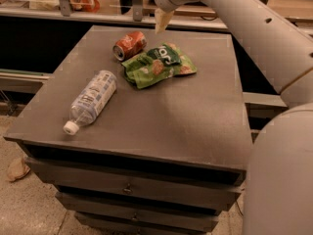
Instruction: Pick coke can
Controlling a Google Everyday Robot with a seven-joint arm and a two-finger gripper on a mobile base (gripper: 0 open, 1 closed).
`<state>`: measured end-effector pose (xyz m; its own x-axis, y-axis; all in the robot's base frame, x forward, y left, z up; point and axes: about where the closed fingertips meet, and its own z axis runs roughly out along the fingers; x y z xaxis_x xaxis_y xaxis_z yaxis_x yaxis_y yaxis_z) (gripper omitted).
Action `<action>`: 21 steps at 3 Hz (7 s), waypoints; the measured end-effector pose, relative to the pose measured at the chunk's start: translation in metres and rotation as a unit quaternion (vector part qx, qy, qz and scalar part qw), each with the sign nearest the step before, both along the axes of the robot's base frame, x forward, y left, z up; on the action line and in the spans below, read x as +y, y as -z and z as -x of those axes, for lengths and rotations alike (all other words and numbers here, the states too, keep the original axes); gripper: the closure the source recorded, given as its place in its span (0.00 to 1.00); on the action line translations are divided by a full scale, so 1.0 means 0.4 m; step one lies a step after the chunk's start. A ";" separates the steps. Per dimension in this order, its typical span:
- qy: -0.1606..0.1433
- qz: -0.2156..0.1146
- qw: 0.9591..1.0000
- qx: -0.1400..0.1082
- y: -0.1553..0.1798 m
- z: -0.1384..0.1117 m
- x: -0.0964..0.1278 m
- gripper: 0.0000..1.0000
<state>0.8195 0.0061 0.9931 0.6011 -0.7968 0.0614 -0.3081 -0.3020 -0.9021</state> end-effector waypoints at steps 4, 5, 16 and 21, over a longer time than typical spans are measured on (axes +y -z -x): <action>-0.080 0.025 0.986 0.144 0.206 0.054 0.159 0.00; -0.090 0.027 0.984 0.154 0.221 0.053 0.181 0.00; -0.050 0.124 0.971 0.200 0.277 -0.031 0.229 0.00; -0.036 0.192 0.954 0.227 0.318 -0.044 0.235 0.00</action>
Offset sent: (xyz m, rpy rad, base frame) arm -0.0209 0.0324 -0.0706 -0.0624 0.2819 0.0952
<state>0.8370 0.0999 0.8659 0.6879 -0.7233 0.0602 -0.6064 -0.6184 -0.4998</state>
